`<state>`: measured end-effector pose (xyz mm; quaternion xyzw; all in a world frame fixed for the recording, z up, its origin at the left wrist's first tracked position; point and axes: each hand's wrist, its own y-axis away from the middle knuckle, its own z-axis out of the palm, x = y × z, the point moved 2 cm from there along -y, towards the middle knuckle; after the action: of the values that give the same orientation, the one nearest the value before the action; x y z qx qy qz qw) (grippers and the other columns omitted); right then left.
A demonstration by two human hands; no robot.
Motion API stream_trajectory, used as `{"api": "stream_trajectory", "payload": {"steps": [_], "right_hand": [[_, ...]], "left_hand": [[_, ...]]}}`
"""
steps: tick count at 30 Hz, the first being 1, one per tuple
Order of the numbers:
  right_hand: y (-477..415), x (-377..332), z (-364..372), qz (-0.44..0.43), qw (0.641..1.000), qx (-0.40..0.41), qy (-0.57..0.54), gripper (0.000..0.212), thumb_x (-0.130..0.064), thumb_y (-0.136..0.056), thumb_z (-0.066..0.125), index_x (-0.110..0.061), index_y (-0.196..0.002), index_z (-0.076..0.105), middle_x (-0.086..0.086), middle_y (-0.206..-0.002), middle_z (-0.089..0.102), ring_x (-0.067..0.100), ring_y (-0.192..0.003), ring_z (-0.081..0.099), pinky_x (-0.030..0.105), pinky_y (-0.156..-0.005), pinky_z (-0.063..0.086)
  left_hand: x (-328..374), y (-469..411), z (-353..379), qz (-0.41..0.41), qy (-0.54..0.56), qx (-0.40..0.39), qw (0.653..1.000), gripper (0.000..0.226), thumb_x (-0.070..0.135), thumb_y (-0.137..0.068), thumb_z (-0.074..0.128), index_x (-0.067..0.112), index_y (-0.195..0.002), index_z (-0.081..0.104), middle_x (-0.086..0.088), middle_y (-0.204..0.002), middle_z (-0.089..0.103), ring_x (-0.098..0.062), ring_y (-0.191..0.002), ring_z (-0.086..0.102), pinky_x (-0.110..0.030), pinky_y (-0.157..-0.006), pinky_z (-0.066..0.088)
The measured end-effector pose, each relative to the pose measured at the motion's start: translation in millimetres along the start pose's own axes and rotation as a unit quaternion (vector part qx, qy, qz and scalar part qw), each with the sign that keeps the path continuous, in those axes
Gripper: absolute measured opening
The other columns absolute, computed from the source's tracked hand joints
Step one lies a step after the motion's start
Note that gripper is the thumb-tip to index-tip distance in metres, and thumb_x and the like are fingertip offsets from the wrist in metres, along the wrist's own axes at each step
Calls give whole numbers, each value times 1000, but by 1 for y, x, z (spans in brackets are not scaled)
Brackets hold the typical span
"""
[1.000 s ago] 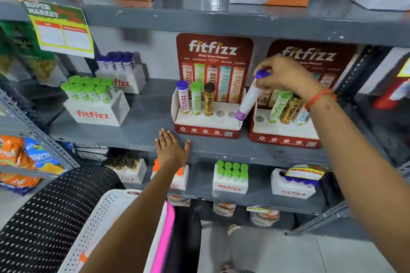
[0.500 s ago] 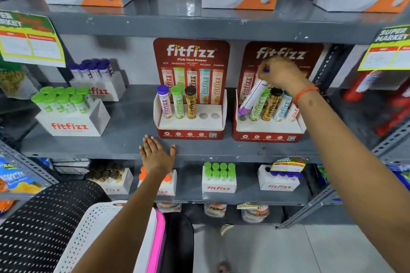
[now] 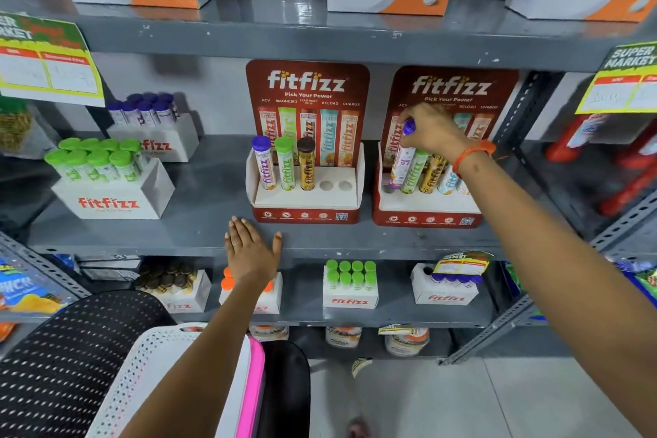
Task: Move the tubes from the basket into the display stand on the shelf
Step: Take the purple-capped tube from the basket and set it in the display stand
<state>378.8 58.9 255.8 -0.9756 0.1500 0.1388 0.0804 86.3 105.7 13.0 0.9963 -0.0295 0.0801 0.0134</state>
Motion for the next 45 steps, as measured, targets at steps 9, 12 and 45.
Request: {"api": "stream_trajectory", "payload": {"steps": [9, 12, 45], "right_hand": [[3, 7, -2, -22, 999, -28, 34, 34, -12, -91, 57, -5, -124, 57, 19, -131, 55, 34, -117, 54, 40, -101, 44], [2, 6, -1, -30, 999, -27, 31, 32, -7, -87, 60, -6, -119, 61, 17, -129, 57, 32, -116, 54, 37, -99, 45], [-10, 18, 16, -84, 996, -16, 4, 28, -1, -78, 69, -6, -105, 66, 15, -117, 65, 29, -105, 60, 36, -91, 50]], "left_hand": [[2, 6, 7, 8, 0, 0, 1000, 85, 63, -90, 11, 3, -148, -4, -17, -158, -4, -30, -145, -4, -39, -117, -1], [0, 5, 6, 8, -1, 3, 1000, 84, 63, -90, 10, 3, -148, -4, -17, -158, -4, -30, -145, -4, -38, -116, -1], [9, -2, 3, 15, 9, 16, 1000, 87, 65, -86, 6, 5, -149, -2, -15, -158, -2, -29, -145, -2, -39, -117, 0]]}}
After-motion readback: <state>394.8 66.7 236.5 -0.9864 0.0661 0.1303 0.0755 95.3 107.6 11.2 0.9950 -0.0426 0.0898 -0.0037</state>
